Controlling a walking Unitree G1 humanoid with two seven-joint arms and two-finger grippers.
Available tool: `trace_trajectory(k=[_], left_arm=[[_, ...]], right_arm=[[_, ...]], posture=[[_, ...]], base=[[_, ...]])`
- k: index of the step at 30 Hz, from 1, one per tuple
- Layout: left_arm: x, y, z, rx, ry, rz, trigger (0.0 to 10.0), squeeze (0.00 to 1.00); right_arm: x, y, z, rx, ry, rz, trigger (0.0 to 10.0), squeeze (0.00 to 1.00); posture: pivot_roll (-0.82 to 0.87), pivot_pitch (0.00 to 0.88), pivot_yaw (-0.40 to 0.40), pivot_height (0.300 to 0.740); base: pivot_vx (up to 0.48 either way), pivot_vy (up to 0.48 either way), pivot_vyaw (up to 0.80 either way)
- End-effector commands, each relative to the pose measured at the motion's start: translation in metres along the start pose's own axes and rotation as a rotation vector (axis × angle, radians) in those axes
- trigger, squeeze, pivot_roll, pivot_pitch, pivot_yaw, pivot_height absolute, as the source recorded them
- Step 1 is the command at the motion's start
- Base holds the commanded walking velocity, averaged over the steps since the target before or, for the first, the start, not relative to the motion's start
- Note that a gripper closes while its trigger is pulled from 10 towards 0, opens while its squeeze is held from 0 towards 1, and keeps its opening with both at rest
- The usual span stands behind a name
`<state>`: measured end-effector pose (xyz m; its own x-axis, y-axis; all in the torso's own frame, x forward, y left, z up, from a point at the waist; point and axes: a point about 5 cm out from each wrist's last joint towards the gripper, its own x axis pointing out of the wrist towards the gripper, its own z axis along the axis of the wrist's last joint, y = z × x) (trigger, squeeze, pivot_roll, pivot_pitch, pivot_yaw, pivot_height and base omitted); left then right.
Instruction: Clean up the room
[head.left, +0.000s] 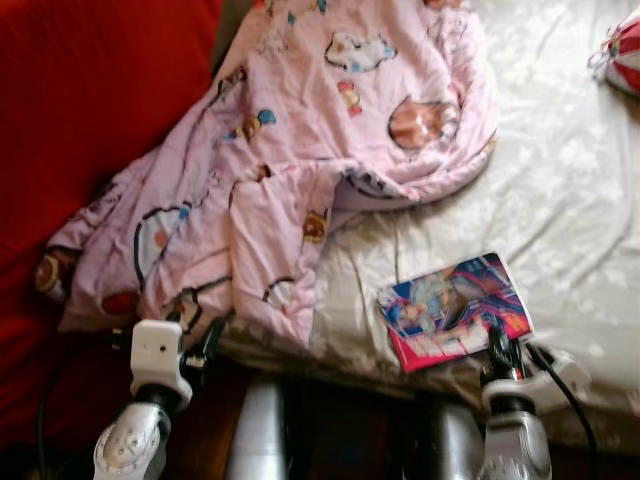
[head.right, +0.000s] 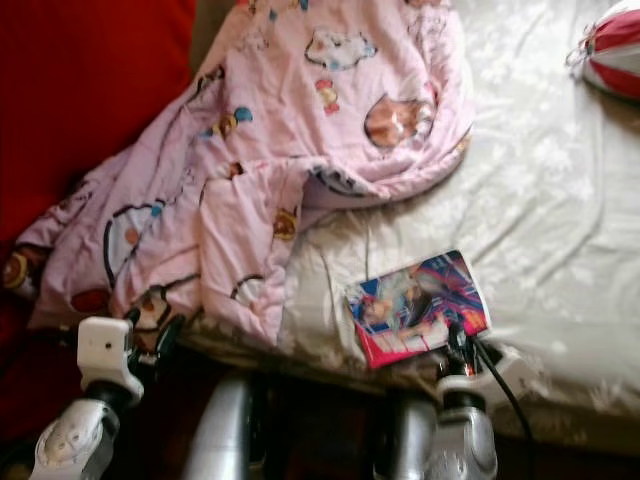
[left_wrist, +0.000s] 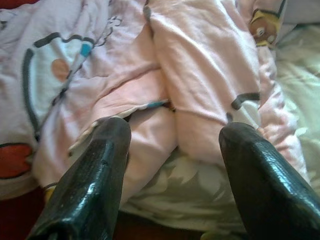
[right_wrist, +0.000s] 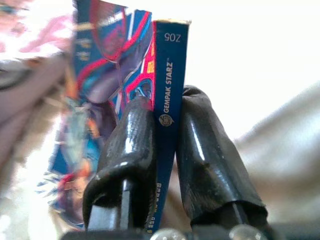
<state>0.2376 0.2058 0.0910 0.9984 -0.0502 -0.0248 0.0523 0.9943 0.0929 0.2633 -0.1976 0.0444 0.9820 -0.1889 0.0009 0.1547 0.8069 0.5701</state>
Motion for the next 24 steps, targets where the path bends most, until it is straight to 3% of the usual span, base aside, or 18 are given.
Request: trace_trajectory(k=[1,2,3,8,10,12,15,20,24], left_arm=[[-0.001,0.002,-0.008,0.004,0.024,0.023,10.0,0.00],[0.001,0.002,-0.009,-0.008,0.021,0.030,10.0,0.00],[0.005,0.001,-0.009,-0.034,0.012,0.042,10.0,0.00],[0.016,-0.005,-0.008,-0.058,-0.004,0.048,10.0,0.00],[0.019,-0.008,-0.010,-0.062,-0.004,0.045,10.0,0.00],[0.023,-0.009,-0.012,-0.065,-0.003,0.044,10.0,0.00],[0.026,-0.008,-0.014,-0.074,0.000,0.045,10.0,0.00],[0.027,-0.005,-0.034,-0.102,0.064,0.060,10.0,0.00],[0.017,-0.002,-0.064,-0.133,0.175,0.088,10.0,0.00]], right_arm=[[-0.006,0.011,0.001,-0.041,-0.004,0.030,0.0,0.00],[-0.002,0.015,0.007,-0.082,-0.010,0.055,3.4,0.00],[0.004,0.023,0.016,-0.141,-0.025,0.108,10.0,0.00],[0.016,0.033,0.032,-0.266,-0.034,0.148,10.0,0.00],[0.018,0.039,0.036,-0.270,-0.050,0.170,10.0,0.00],[0.019,0.038,0.031,-0.329,-0.011,0.163,10.0,0.00],[0.017,0.040,0.023,-0.345,0.038,0.191,10.0,0.00],[0.015,0.043,0.016,-0.365,0.090,0.223,10.0,0.00],[0.016,0.043,0.016,-0.356,0.086,0.217,10.0,0.00]], posture=[[0.23,0.153,0.018,0.596],[0.23,0.150,0.016,0.596],[0.21,0.139,0.007,0.596],[0.18,0.117,-0.013,0.596],[0.17,0.107,-0.024,0.596],[0.16,0.094,-0.039,0.606],[0.17,0.086,-0.049,0.626],[0.17,0.069,-0.059,0.656],[0.16,0.049,-0.061,0.681]], base=[[0.000,0.000,0.00],[0.000,0.000,0.00],[0.000,0.000,0.00],[0.000,0.000,0.00],[0.000,0.000,0.00],[0.000,0.000,0.00],[0.000,0.000,0.00],[0.000,0.000,0.00],[0.000,0.000,0.00]])
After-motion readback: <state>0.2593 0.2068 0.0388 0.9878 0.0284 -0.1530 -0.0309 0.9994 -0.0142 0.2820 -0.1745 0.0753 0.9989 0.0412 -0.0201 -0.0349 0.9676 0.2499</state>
